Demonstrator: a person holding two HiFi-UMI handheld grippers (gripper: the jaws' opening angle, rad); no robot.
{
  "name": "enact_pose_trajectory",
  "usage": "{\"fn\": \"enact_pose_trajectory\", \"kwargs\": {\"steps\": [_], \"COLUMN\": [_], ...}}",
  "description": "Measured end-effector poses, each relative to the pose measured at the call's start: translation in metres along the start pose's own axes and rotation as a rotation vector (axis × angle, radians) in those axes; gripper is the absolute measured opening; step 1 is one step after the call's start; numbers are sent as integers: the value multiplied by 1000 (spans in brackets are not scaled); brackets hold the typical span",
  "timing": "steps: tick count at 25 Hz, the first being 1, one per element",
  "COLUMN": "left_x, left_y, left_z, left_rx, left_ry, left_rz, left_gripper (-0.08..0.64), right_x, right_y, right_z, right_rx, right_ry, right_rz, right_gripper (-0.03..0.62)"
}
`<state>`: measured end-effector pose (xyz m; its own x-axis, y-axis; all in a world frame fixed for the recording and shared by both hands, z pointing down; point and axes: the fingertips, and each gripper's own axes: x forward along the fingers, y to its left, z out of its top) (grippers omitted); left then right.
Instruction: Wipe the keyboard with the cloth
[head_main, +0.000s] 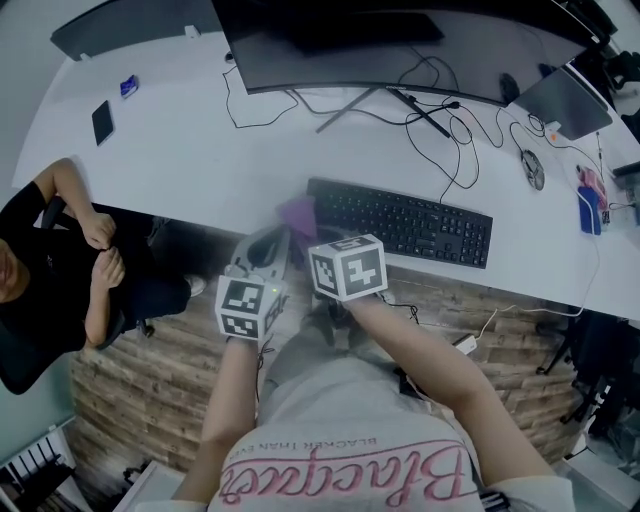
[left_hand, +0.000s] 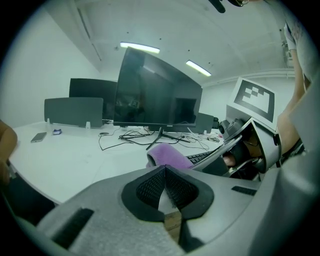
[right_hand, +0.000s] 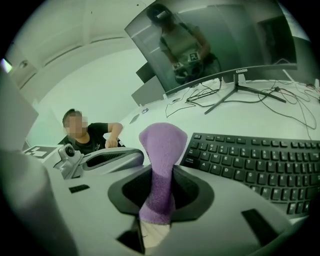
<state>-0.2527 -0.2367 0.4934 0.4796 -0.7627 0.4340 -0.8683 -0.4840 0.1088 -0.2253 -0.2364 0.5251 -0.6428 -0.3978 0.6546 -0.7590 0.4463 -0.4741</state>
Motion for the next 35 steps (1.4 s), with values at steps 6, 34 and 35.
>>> {"fn": "enact_pose_trajectory", "kwargs": {"steps": [6,34,35], "left_x": [-2,21,22], "left_y": [7,-23,-26], "left_z": [-7,-4,-4], "left_rx": [-11,-6,-4], "left_ry": [10,26,27], "left_rz": [3,-18,-20], "left_gripper": [8,7,8], "right_x": [18,-7,-9], "right_y": [-9,-47,-49], "right_z": [-12,-19,-19], "right_rx": [2,14,16], "right_ry": [47,69,65], "right_rz": [-35,-78,-75], "right_gripper": [90,91,90]}}
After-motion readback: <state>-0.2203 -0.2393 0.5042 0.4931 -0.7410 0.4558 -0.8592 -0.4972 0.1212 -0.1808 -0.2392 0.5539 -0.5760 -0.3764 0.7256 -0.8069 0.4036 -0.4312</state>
